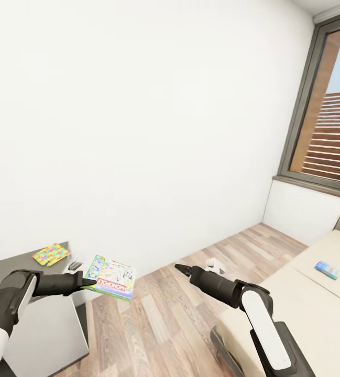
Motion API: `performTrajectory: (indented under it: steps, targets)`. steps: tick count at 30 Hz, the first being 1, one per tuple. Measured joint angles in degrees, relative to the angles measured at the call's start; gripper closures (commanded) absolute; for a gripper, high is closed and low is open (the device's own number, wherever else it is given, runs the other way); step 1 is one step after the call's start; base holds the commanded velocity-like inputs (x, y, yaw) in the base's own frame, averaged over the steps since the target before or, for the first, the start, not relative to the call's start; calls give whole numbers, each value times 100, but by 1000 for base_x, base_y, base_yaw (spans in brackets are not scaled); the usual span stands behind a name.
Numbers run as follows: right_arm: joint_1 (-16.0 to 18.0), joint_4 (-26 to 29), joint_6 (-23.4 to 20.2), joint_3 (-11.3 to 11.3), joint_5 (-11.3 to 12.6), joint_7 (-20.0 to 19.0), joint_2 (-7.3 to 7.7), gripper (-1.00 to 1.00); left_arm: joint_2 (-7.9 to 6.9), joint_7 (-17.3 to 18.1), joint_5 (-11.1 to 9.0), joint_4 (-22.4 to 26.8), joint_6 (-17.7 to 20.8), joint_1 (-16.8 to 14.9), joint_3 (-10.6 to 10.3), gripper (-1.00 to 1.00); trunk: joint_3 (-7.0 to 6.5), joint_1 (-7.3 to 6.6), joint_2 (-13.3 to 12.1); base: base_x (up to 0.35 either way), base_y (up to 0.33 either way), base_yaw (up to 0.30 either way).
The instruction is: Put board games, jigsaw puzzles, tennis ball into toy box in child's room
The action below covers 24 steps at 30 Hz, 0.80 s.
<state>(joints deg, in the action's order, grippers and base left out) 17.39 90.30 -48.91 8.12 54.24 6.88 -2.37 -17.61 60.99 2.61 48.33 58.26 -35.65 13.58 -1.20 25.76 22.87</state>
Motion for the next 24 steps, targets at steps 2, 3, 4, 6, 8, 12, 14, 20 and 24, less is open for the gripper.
performTrajectory:
  steps: [2,3,4,6,8,12,14,20,24]
  targets:
    - [0,0,0,-2,0,0,0,-100,0,0,1,0,0,0,0,100,0,0,0,-2,-165,291]
    - [0,0,0,-2,0,0,0,-100,0,0,2,0,0,0,0,100,0,0,0,-1,-161,291]
    - [0,0,0,-3,0,0,0,-100,0,0,3,0,0,0,0,100,0,0,0,-1,-160,291]
    - [0,0,0,0,0,0,0,-100,0,0,3,0,0,0,0,100,0,0,0,0,-154,291]
    - [0,0,0,1,0,0,0,-100,0,0,3,0,1,0,0,100,0,0,0,0,-148,291]
    - [0,0,0,-3,0,0,0,-100,5,-2,2,0,1,0,0,100,0,0,0,0,-143,291]
    - [0,0,0,0,0,0,0,-100,7,-4,4,0,0,0,-3,100,0,0,0,0,-141,271]
    - [0,0,0,2,0,0,-2,-100,4,-5,8,0,2,0,-8,100,18,0,0,0,-140,165]
    - [0,0,0,5,0,0,-7,-100,2,-8,13,0,0,0,-9,100,37,0,0,0,-140,114]
